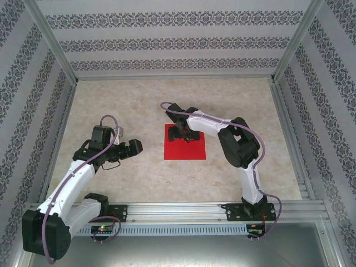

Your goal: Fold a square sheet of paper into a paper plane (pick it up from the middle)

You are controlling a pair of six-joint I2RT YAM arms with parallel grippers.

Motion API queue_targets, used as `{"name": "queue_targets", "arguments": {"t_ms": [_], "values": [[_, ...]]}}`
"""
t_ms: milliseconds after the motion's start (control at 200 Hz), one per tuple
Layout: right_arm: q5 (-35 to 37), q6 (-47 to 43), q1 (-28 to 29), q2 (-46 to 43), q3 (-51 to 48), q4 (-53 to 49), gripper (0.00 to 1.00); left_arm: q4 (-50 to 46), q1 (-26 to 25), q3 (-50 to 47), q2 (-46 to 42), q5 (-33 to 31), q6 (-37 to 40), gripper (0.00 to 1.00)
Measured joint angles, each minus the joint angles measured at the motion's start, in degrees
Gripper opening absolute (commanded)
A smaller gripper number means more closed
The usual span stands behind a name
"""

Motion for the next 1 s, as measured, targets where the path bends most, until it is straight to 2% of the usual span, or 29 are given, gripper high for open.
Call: {"name": "queue_targets", "arguments": {"t_ms": [220,999], "values": [[0.22,4.83,0.28,-4.52,-2.58,0.68,0.96,0.04,0.00,-0.02,0.42,0.20,-0.20,1.00],[1.29,5.88,0.61,-0.70,-3.06,0.92,0.92,1.07,0.00,-1.25,1.01,1.27,-0.17,1.00]]}}
